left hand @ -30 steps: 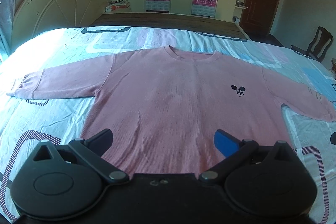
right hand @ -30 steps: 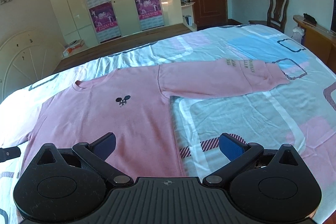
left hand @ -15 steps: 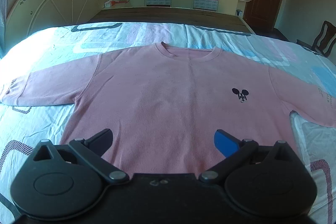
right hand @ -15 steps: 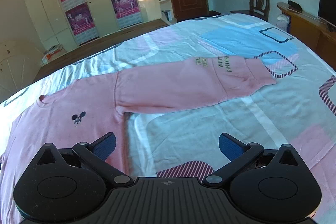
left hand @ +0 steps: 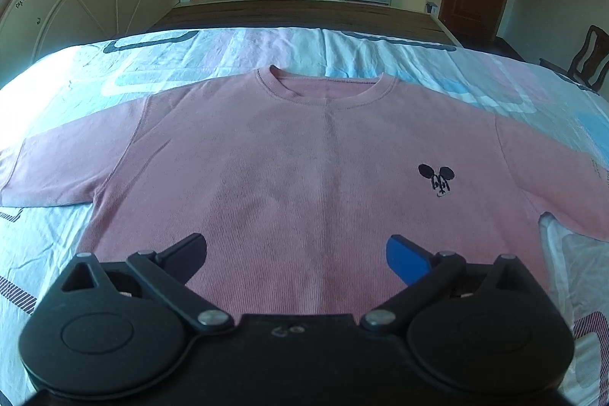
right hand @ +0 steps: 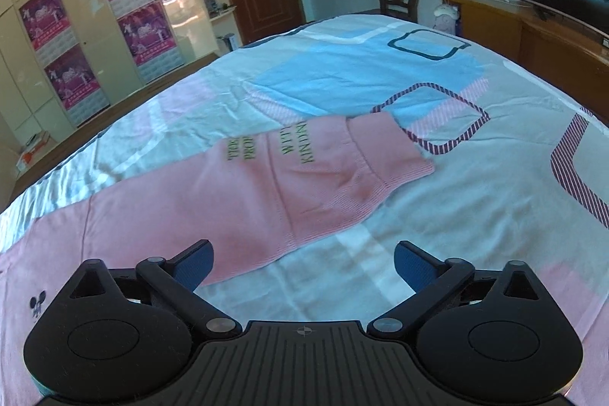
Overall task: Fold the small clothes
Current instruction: 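Move the right tool to the sleeve cuff and close on it, then carry the cuff across the sweatshirt body with the right tool and lay it down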
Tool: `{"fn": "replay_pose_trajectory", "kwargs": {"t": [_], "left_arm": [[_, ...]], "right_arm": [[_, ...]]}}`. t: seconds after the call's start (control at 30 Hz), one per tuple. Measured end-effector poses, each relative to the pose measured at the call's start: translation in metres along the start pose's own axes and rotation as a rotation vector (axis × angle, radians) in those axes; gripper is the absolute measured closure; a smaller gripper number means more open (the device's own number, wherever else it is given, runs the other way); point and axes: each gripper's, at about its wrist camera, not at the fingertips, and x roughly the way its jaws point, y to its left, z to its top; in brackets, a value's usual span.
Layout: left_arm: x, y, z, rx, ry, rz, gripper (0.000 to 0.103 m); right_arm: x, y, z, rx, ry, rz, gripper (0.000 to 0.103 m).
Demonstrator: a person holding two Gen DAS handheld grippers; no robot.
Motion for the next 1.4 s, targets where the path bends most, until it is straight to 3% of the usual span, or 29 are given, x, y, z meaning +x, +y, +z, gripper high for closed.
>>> {"fn": "replay_pose_trajectory", "kwargs": {"t": [0.07, 0.3, 0.37, 0.5, 0.57, 0.67, 0.77, 1.0, 1.2, 1.4], "left_arm": [[0.005, 0.000, 0.003, -0.006, 0.008, 0.009, 0.003], [0.019, 0.006, 0.009, -0.009, 0.030, 0.026, 0.006], [0.023, 0.007, 0.009, -0.002, 0.044, 0.016, 0.008], [0.030, 0.009, 0.010, -0.001, 0.067, -0.002, 0.012], [0.033, 0.009, 0.010, -0.005, 0.071, -0.006, 0.013], [0.035, 0.009, 0.011, -0.008, 0.074, -0.029, 0.019], [0.035, 0.008, 0.012, -0.004, 0.072, -0.026, 0.021], [0.034, 0.012, 0.017, -0.001, 0.054, -0.025, 0.024], [0.031, 0.021, 0.019, -0.001, 0.027, -0.009, 0.024], [0.032, 0.041, 0.020, -0.020, 0.010, 0.002, 0.022]], "right_arm": [[0.014, -0.011, 0.007, 0.032, 0.016, -0.014, 0.023], [0.052, -0.038, 0.021, 0.139, 0.059, -0.062, 0.026], [0.061, -0.043, 0.023, 0.156, 0.060, -0.077, 0.043], [0.070, -0.049, 0.030, 0.183, 0.029, -0.080, 0.049], [0.073, -0.048, 0.033, 0.177, 0.019, -0.082, 0.068], [0.077, -0.048, 0.034, 0.173, 0.008, -0.076, 0.087], [0.077, -0.049, 0.033, 0.184, -0.008, -0.063, 0.093], [0.060, -0.020, 0.042, 0.107, -0.083, -0.001, 0.093], [0.048, 0.049, 0.049, -0.034, -0.124, 0.086, 0.094], [0.044, 0.146, 0.030, -0.152, -0.113, 0.255, 0.094]]}}
